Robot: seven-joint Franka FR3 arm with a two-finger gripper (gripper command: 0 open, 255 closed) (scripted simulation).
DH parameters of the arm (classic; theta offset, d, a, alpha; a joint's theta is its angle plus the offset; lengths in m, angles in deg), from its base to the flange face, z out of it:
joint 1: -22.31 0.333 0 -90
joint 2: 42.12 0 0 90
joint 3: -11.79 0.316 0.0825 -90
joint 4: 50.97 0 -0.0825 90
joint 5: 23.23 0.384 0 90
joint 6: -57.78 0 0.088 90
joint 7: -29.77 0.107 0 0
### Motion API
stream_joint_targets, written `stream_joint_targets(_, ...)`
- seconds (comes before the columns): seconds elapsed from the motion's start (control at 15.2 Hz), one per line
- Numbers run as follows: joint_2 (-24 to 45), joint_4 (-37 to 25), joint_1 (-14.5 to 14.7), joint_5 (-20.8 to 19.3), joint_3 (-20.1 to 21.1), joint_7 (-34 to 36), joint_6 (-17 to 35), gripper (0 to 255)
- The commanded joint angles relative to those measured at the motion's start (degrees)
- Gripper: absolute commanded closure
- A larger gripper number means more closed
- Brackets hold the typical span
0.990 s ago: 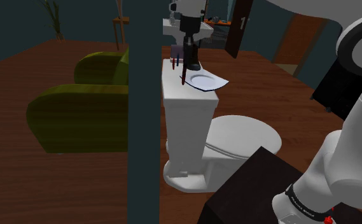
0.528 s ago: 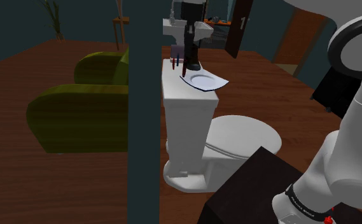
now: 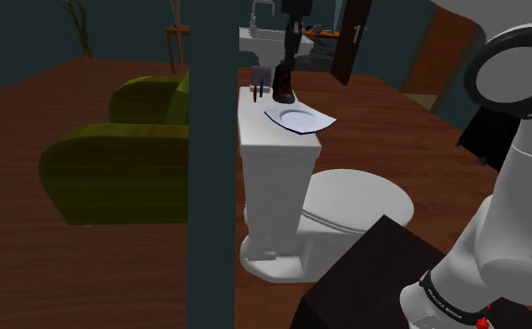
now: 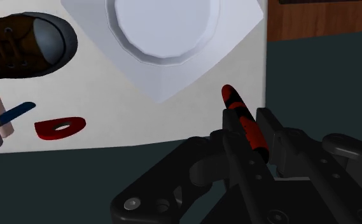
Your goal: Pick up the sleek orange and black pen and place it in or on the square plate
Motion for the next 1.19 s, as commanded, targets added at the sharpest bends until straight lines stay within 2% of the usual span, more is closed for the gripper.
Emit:
stream_joint_targets(0.0,0.91,-2.35,-1.82,0.38,-0.9,-2.59,-1.52,255)
stream_joint_targets(0.2,3.32,-7.57,-4.94,1.21,-2.26,-6.5,-4.45,255)
stream_joint_targets(0.4,7.53,-15.82,-8.73,2.49,-3.43,-10.41,-8.63,255)
stream_joint_targets(0.66,2.88,-5.05,-7.61,1.47,-3.4,-10.34,-2.47,255)
stream_joint_targets(1.12,-1.67,7.43,-6.65,0.51,-3.28,-10.16,5.51,255)
